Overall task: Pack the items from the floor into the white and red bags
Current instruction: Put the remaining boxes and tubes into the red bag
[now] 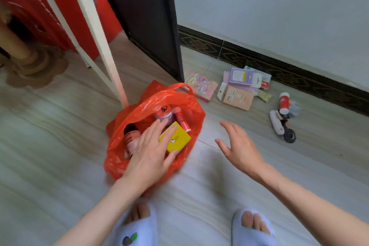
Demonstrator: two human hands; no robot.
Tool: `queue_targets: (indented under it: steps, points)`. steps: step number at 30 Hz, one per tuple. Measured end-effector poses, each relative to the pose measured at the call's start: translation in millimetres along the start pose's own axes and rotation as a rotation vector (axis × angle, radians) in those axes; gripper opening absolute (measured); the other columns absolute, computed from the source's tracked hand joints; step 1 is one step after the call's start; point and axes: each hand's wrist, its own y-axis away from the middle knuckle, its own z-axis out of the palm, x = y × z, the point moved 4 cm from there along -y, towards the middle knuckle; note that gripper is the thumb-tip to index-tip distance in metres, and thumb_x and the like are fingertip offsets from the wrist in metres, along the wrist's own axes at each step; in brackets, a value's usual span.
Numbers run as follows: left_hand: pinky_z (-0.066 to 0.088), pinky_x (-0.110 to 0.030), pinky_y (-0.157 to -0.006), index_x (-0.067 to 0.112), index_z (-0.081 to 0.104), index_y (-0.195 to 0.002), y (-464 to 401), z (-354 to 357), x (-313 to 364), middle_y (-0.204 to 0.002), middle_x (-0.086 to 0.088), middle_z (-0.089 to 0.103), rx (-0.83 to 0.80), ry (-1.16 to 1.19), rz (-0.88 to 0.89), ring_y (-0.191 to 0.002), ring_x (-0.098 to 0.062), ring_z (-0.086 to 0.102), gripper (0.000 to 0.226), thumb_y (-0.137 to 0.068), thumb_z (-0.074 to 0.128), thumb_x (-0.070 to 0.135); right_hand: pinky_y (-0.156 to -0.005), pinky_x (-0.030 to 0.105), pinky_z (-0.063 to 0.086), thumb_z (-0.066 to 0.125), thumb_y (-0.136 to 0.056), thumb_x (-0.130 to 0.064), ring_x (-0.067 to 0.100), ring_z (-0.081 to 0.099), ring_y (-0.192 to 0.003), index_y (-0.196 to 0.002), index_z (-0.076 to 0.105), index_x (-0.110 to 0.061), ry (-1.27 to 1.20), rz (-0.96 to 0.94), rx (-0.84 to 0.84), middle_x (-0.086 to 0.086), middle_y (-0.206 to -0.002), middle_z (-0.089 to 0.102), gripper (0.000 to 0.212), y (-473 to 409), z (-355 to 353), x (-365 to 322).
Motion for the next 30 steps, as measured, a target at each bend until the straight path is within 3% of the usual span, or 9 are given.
queue_targets:
  steps: [4, 8, 12, 14, 17, 21, 26, 28, 30]
  points:
    - [0.035, -0.04, -0.105, 0.016, 0.042, -0.134, -31, 12, 39, -0.14, -0.013, 0.043, -0.103, -0.07, 0.108, -0.132, -0.03, 0.036, 0.058, -0.082, 0.041, 0.043, -0.104, 0.033, 0.029, 0.049, -0.093, -0.03, 0.025, 0.035, -0.131, -0.139, 0.032, -0.012, 0.004, 0.214, 0.056, 0.007, -0.143, 0.038, 0.053, 22, -31, 60]
    - [0.042, -0.049, -0.098, 0.006, 0.051, -0.126, -79, 39, 67, -0.132, -0.018, 0.052, -0.149, -0.102, 0.206, -0.125, -0.035, 0.047, 0.055, -0.081, 0.038, 0.035, -0.101, 0.038, 0.033, 0.05, -0.092, -0.028, 0.03, 0.036, -0.128, -0.138, 0.033, -0.009, 0.016, 0.357, 0.074, 0.013, -0.14, 0.039, 0.052, 17, -37, 118]
    - [0.041, -0.054, -0.095, -0.004, 0.052, -0.121, -133, 83, 73, -0.125, -0.029, 0.053, -0.244, -0.162, 0.198, -0.119, -0.044, 0.049, 0.052, -0.075, 0.065, 0.018, -0.094, 0.042, 0.037, 0.054, -0.089, -0.017, 0.037, 0.043, -0.118, -0.131, 0.041, -0.001, 0.021, 0.453, 0.098, 0.021, -0.131, 0.046, 0.047, -8, -26, 170]
    - [0.035, -0.05, -0.103, -0.006, 0.045, -0.128, -156, 104, 72, -0.135, -0.03, 0.043, -0.302, -0.15, 0.173, -0.128, -0.043, 0.039, 0.056, -0.079, 0.064, 0.014, -0.091, 0.044, 0.039, 0.053, -0.088, -0.014, 0.039, 0.044, -0.114, -0.127, 0.044, 0.003, 0.036, 0.497, 0.093, 0.024, -0.125, 0.049, 0.043, -21, -19, 192]
    - [0.014, -0.039, -0.114, -0.003, 0.019, -0.142, -191, 133, 61, -0.15, -0.025, 0.017, -0.355, -0.173, 0.108, -0.141, -0.036, 0.014, 0.061, -0.091, 0.045, 0.019, -0.083, 0.049, 0.042, 0.056, -0.084, -0.008, 0.046, 0.05, -0.098, -0.113, 0.053, 0.009, 0.081, 0.518, 0.108, 0.031, -0.107, 0.055, 0.033, -39, -6, 218]
    - [0.007, -0.042, -0.114, -0.007, 0.01, -0.142, -230, 163, 33, -0.15, -0.031, 0.008, -0.467, -0.254, -0.035, -0.14, -0.041, 0.007, 0.064, -0.093, 0.04, 0.021, -0.08, 0.05, 0.042, 0.061, -0.081, -0.009, 0.047, 0.051, -0.091, -0.101, 0.056, 0.011, 0.136, 0.59, 0.132, 0.034, -0.102, 0.054, 0.029, -56, 11, 237]
    - [0.012, -0.043, -0.113, -0.005, 0.016, -0.141, -228, 176, 32, -0.15, -0.028, 0.011, -0.48, -0.248, -0.057, -0.138, -0.04, 0.015, 0.065, -0.09, 0.044, 0.025, -0.084, 0.049, 0.039, 0.062, -0.083, -0.013, 0.044, 0.046, -0.103, -0.112, 0.051, 0.008, 0.16, 0.685, 0.168, 0.03, -0.113, 0.049, 0.038, -67, 15, 247]
    - [0.02, -0.045, -0.11, -0.006, 0.027, -0.137, -212, 175, 43, -0.145, -0.03, 0.024, -0.436, -0.263, 0.023, -0.131, -0.042, 0.029, 0.065, -0.085, 0.051, 0.024, -0.082, 0.049, 0.039, 0.062, -0.082, -0.01, 0.044, 0.046, -0.102, -0.111, 0.052, 0.008, 0.157, 0.68, 0.172, 0.03, -0.111, 0.05, 0.035, -67, 15, 248]
    - [0.039, -0.047, -0.097, -0.007, 0.048, -0.123, -189, 177, 56, -0.127, -0.033, 0.047, -0.425, -0.303, 0.142, -0.108, -0.044, 0.05, 0.063, -0.07, 0.067, 0.021, -0.079, 0.048, 0.041, 0.065, -0.077, -0.006, 0.045, 0.049, -0.095, -0.104, 0.057, 0.008, 0.147, 0.618, 0.177, 0.031, -0.105, 0.053, 0.031, -62, 18, 244]
